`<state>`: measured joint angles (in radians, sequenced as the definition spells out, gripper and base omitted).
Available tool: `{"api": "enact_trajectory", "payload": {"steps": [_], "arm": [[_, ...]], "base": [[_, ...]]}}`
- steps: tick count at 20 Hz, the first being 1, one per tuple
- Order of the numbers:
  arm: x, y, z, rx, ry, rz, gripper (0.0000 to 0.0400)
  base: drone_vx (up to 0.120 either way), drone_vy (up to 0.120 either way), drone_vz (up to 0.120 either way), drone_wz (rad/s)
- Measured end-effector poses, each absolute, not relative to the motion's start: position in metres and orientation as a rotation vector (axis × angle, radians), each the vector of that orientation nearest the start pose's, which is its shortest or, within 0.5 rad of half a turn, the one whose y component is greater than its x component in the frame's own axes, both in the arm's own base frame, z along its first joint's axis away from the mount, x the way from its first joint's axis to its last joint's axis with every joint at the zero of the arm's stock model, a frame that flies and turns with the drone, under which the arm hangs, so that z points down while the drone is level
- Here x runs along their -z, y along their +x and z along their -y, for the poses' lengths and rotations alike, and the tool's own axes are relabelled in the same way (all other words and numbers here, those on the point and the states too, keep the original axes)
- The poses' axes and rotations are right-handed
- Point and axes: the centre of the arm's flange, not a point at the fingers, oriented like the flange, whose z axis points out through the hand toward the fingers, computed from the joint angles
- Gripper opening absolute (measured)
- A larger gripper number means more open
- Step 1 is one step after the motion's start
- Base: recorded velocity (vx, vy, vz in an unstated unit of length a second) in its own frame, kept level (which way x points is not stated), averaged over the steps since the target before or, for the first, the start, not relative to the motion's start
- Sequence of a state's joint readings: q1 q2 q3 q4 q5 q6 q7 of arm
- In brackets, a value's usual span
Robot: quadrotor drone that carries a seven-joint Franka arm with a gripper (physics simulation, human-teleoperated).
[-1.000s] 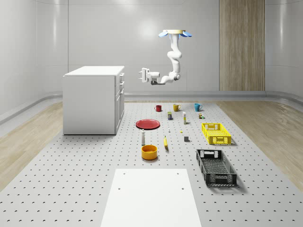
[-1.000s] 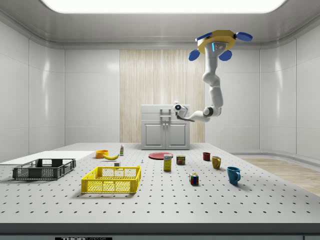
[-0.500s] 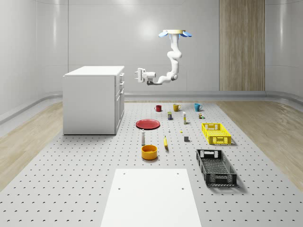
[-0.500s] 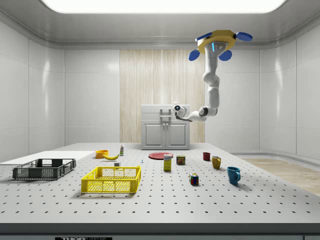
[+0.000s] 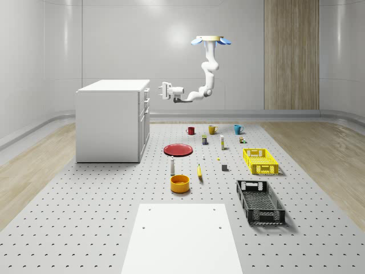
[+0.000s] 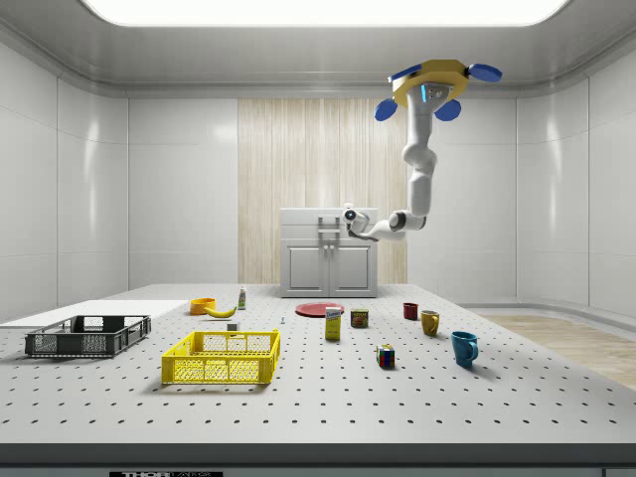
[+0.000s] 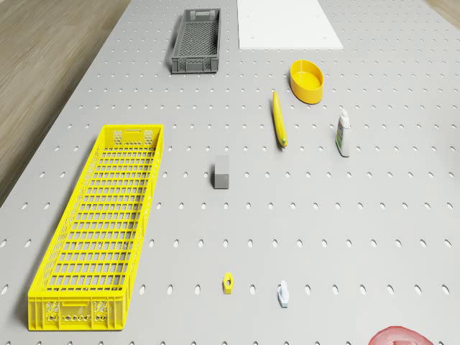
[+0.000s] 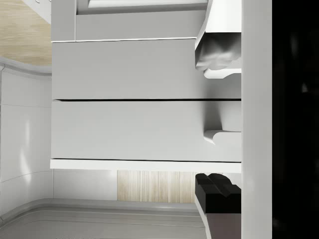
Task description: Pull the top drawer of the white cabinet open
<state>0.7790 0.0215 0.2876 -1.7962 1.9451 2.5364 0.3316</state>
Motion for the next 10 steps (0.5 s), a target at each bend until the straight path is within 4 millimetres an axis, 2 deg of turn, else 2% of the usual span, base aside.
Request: {"api": "enact_trajectory", "payload": {"steps": [10], "arm": [[-0.5991,0.3065,-0.5425,-0.674,-1.508,-0.551,0.0305]], "base": [[0.000,0.000,0.000,0.000]]}}
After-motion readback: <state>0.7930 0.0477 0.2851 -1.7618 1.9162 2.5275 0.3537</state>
